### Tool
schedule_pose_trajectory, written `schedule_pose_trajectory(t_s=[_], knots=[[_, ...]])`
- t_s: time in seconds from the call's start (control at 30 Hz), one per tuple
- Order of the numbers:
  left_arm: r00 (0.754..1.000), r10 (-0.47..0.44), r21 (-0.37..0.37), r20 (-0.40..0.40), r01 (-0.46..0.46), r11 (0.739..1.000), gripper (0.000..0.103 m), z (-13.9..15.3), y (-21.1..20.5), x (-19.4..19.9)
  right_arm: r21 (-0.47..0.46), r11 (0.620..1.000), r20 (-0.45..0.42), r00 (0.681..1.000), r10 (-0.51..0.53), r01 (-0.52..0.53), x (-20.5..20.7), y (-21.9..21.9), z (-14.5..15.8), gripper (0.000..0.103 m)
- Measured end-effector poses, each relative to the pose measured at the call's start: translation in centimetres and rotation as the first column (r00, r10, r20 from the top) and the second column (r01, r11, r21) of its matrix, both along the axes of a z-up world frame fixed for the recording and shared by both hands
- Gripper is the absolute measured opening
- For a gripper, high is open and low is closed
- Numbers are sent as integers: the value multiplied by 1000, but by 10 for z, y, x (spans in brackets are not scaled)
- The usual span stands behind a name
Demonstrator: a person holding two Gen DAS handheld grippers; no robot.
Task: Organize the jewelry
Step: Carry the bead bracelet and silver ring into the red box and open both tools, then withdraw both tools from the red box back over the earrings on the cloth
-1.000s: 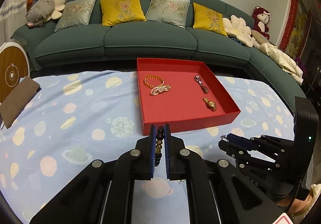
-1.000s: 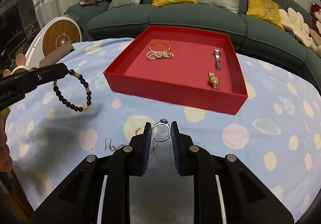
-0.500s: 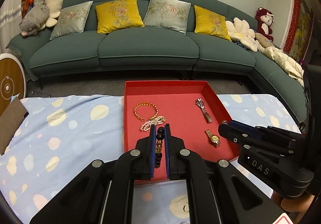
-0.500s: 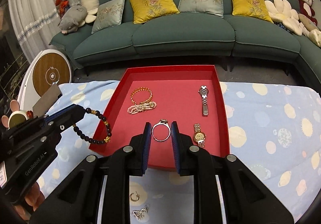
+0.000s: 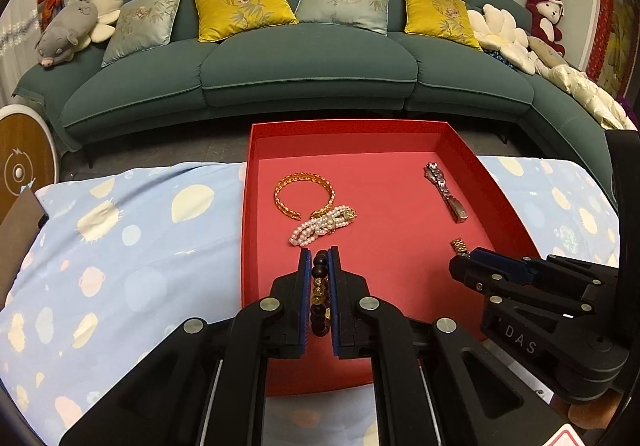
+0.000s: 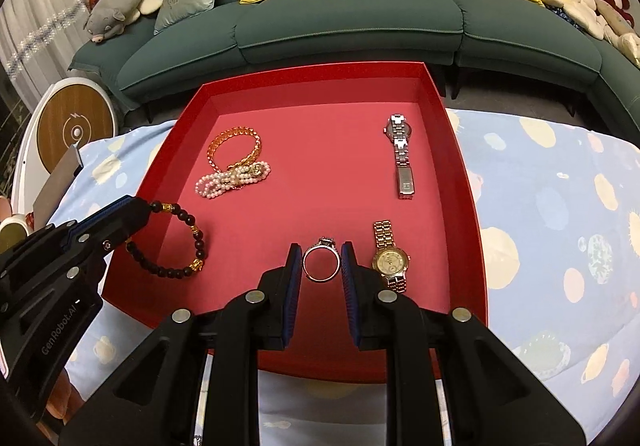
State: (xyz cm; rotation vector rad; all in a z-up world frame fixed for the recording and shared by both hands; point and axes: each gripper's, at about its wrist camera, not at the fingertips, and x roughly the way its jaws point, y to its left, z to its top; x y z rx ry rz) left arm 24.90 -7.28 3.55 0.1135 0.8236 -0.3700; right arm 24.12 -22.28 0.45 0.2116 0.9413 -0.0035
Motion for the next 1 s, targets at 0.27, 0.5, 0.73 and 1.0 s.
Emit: schedule_pose_trajectory(t_s=[0.27, 0.5, 0.73, 1.0], knots=[[999, 31, -10, -26, -31, 999, 6, -8, 8, 10, 11, 1000, -6, 1000, 0, 0, 3, -2, -3, 20], [996, 90, -60, -19, -91, 994, 39, -4, 21, 14, 8, 1000, 9, 1000, 5, -5, 3, 0, -1, 31], [990, 142, -148, -1, -141, 979, 39, 26, 45, 6, 7, 999, 113, 993, -34, 33, -17, -12, 35, 41], [989, 147, -121, 17, -144, 982, 40, 47, 64, -40, 24, 994, 195, 975, -110, 107, -74, -41, 76, 45]])
